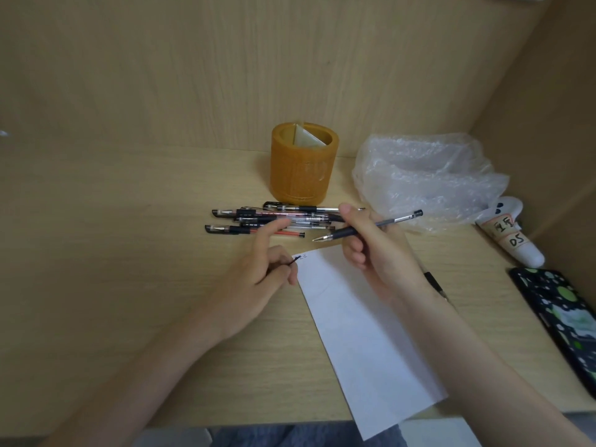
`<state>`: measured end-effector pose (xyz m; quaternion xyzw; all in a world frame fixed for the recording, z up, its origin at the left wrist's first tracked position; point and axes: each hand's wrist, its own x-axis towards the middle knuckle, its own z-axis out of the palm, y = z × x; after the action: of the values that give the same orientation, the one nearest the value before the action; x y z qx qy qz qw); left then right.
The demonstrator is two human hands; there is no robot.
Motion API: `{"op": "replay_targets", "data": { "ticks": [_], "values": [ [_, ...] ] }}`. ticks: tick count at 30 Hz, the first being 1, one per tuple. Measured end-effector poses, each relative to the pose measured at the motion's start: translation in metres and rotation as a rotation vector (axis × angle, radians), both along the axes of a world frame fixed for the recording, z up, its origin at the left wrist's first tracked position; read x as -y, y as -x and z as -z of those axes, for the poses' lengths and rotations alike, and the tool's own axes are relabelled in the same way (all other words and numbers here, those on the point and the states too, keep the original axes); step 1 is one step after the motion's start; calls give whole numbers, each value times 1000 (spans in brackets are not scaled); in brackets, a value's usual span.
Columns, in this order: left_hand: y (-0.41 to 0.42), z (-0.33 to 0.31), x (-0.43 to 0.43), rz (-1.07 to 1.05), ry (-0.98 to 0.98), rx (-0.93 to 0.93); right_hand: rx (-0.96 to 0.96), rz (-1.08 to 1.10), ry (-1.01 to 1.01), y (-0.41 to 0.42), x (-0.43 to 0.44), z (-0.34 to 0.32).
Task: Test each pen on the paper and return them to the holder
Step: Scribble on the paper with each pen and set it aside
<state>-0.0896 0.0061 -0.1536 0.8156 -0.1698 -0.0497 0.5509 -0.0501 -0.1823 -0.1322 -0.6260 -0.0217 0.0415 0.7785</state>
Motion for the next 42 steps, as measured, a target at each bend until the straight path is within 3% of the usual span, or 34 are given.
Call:
{"op": "replay_targets", "data": {
  "ticks": [14,22,26,37,40,42],
  "values": [
    [6,-15,7,100,5,-16,130,-47,171,23,-15,-1],
    [12,-17,8,-68,-84,70,154,-133,52,30,-12,0],
    [13,-16,19,-100,-158,124,171,-78,105,31,-12,-2],
    [6,-18,25,-6,-261,8,126,35,151,25,-6,9],
    [-5,-18,15,-95,-409,127,96,165,304,10,20,-5],
    [-17,-11,-3,-227,-529,294,89,217,643,2,46,-17]
  ]
}}
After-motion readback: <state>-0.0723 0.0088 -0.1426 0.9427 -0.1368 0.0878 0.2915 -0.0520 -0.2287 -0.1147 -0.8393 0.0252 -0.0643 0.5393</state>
